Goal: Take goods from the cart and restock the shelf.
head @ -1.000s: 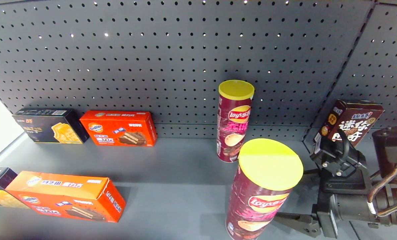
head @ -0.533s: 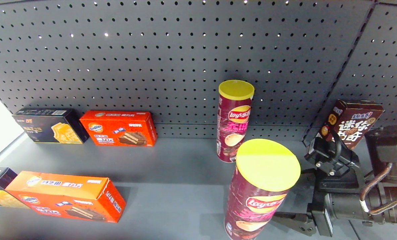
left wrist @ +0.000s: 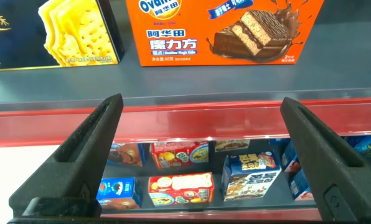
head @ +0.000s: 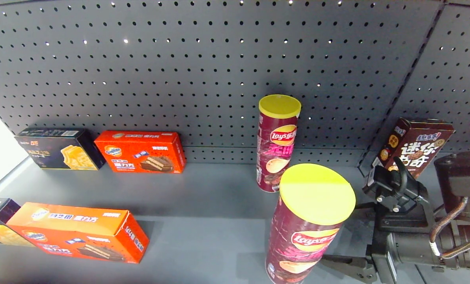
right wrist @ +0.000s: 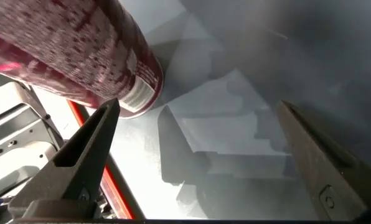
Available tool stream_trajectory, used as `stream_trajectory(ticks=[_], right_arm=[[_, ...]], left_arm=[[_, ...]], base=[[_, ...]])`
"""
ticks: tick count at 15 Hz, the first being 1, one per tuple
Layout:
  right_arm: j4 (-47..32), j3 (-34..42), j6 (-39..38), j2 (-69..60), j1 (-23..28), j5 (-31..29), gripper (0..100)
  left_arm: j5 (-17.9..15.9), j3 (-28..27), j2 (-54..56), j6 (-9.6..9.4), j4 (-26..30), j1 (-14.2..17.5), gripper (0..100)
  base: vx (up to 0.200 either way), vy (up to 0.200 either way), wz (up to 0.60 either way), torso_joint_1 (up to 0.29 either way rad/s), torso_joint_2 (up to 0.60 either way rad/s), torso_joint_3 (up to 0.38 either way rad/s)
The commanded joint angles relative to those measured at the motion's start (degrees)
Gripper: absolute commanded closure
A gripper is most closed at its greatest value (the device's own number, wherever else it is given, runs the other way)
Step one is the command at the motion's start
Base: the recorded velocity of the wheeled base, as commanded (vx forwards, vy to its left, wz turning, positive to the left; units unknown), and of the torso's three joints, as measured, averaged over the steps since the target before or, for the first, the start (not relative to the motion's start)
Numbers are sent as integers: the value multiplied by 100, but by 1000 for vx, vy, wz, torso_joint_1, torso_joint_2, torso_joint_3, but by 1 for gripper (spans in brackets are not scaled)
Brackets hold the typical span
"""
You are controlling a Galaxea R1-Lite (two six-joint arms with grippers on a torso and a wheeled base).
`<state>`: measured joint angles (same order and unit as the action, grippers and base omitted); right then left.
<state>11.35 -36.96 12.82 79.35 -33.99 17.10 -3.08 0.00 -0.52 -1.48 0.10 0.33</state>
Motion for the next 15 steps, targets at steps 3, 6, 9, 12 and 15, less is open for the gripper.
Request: stream_trajectory(ticks=[3,6,9,12,15], right_arm=[[-1,-30,1,54,-64,4,0],[-1,-39,1,98,-73,4,0],[8,-39,1,169,-82,4,0],[34,-74,1,221,-91,4,0],[34,-66,1,221,-99,4,0]], left_arm=[[1,0,-9,-2,-1,2,0],[1,0,-9,-2,-1,2,0],[1,0,-9,-2,-1,2,0],[1,0,-9,-2,-1,2,0],[1,0,-9,-2,-1,2,0]], base=[[0,0,0,0,0,0],[0,0,0,0,0,0],[0,0,0,0,0,0],[0,0,0,0,0,0],[0,0,0,0,0,0]])
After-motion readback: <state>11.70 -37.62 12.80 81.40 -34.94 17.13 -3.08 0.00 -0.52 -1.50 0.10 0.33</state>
